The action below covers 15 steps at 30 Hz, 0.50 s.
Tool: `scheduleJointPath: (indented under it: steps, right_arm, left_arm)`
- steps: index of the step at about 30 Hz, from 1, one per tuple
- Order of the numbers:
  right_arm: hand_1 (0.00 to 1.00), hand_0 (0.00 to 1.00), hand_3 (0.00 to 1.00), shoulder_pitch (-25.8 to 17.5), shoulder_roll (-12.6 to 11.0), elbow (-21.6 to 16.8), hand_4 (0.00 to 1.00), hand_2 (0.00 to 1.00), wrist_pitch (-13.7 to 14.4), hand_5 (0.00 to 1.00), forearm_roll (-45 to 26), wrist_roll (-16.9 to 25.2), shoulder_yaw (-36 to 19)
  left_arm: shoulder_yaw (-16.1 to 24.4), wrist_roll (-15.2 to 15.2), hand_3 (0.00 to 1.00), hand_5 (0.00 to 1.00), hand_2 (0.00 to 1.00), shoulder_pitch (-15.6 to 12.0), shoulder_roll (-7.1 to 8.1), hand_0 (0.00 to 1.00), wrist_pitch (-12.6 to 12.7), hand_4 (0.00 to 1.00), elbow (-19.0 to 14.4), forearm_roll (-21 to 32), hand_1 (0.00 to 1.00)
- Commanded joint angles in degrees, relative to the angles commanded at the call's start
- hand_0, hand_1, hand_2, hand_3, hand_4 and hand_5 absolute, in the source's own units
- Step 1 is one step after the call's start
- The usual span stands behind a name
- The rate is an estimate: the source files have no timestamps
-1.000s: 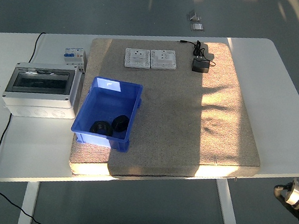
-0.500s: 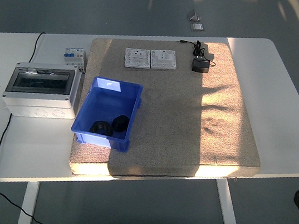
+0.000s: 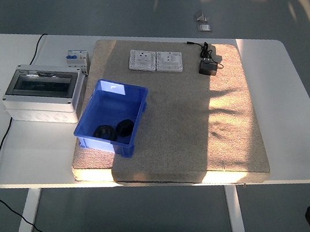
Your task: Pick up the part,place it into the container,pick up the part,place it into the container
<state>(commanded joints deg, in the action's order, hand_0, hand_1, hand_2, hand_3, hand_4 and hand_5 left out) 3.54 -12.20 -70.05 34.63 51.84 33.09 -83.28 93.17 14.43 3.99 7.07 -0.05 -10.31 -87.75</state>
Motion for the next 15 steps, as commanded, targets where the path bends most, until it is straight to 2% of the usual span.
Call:
scheduleJointPath:
  steps: [5, 6, 11, 12, 15]
  right_arm:
    - [0.746, 0.812, 0.789, 0.62, 0.09, 0.04, 0.797, 0.781, -0.4, 0.454, -0.69, 1.06, -0.06]
    - [0.621, 0.789, 0.791, 0.63, 0.13, 0.06, 0.902, 0.723, -0.41, 0.539, -0.92, 1.31, -0.08]
    - [0.621, 0.789, 0.791, 0.55, 0.07, -0.19, 0.902, 0.723, -0.41, 0.539, -1.88, 2.22, 0.46]
    - [0.46, 0.762, 0.784, 0.82, 0.14, -0.53, 0.904, 0.574, -0.31, 0.536, -1.6, 2.21, 0.89]
    - [0.46, 0.762, 0.784, 1.37, 0.14, -1.64, 0.904, 0.574, -0.14, 0.536, -1.26, 2.26, 2.35]
  left_arm:
    - [-0.06, 0.16, 0.573, 0.678, 0.725, 0.37, -0.77, 0.726, -1.64, 0.663, 0.0, -2.28, 0.717]
    - [-0.13, 0.21, 0.613, 0.688, 0.728, 0.31, -0.86, 0.727, -1.88, 0.679, 0.0, -2.11, 0.722]
    - [-0.69, 0.27, 0.613, 0.688, 0.728, -0.12, -1.19, 0.727, -1.84, 0.679, 0.0, -0.33, 0.722]
    - [0.03, 0.23, 0.605, 0.687, 0.729, -0.21, -1.19, 0.729, -1.53, 0.69, 0.0, -0.62, 0.723]
    - [2.04, 0.26, 0.605, 0.687, 0.729, -0.25, -1.32, 0.729, -1.04, 0.69, 0.0, -2.55, 0.723]
